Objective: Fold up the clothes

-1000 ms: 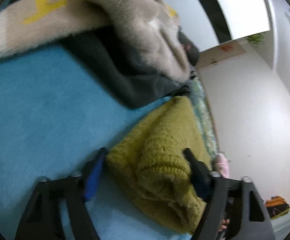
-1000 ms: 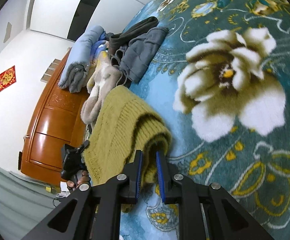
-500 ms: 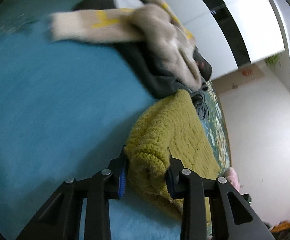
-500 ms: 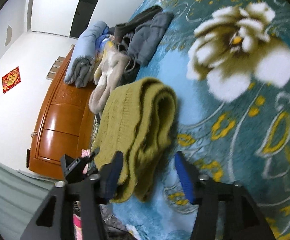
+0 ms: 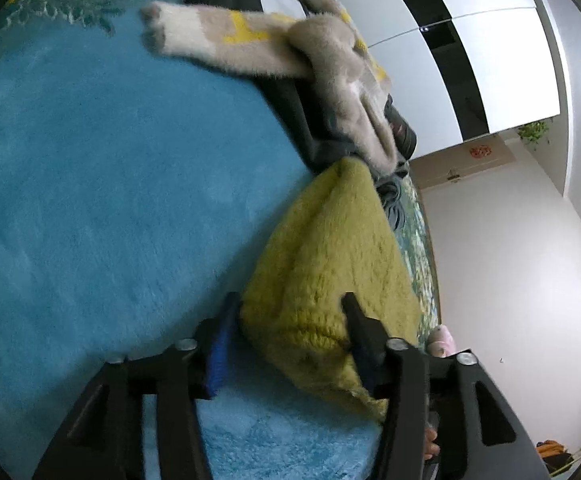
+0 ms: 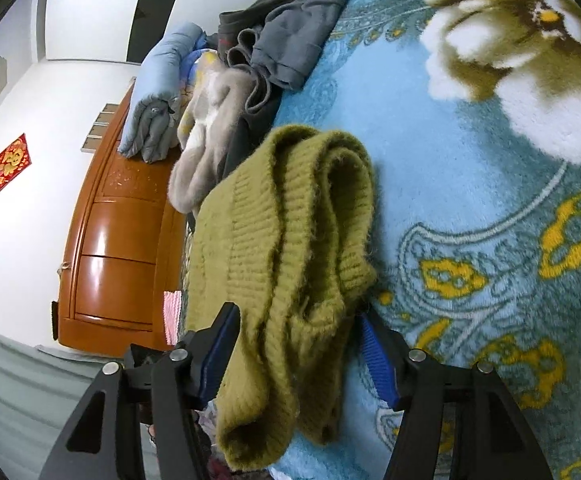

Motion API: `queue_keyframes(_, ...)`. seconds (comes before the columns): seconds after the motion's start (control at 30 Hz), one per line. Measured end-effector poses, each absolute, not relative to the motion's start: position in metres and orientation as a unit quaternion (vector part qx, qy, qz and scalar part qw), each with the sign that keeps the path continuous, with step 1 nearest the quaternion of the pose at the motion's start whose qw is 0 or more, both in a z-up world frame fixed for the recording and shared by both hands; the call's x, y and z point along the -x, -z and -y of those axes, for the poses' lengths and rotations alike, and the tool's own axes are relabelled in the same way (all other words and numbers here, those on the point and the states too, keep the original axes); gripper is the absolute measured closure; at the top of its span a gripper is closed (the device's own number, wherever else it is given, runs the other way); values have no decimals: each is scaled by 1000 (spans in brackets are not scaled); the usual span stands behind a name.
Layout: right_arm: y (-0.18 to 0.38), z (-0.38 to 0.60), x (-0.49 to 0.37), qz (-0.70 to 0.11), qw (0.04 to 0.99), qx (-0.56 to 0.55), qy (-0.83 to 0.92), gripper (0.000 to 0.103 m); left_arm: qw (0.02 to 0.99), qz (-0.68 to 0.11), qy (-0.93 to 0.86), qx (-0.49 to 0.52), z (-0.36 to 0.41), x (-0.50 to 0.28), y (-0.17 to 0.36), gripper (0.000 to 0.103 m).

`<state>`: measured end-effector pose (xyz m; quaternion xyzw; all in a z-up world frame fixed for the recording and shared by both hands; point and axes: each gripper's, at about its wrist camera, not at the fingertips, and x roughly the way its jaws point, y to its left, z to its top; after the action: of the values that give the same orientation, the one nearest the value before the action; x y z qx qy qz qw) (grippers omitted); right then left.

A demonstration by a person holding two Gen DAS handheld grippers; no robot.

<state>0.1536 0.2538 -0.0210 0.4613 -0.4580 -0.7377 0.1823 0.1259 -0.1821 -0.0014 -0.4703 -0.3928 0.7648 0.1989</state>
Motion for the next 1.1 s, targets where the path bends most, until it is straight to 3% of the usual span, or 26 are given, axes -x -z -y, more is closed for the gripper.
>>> queue_keyframes(0.1,19,-249,-148,450,171,-464,744,39,210,371,-772,472,186,-103,-4,32)
queue_keyframes(0.57,15,-250,-160,444,135,-451,762,36,326,252,-718,561,125,-40,6,22)
queue_keyframes(0.73,13,-246,-154,435,134,-450,768,34,328,234,-716,570,119,-37,5,23)
queue_keyframes(0.8,12,-244,-151,432,133,-449,771,33,319,231,-722,569,120,-40,5,26)
queue_keyframes(0.93,10,-241,-150,422,133,-447,778,37,305,229,-730,567,123,-44,5,44)
queue_keyframes(1.1,9,-241,-150,424,132,-445,778,52,293,229,-740,560,121,-47,0,63)
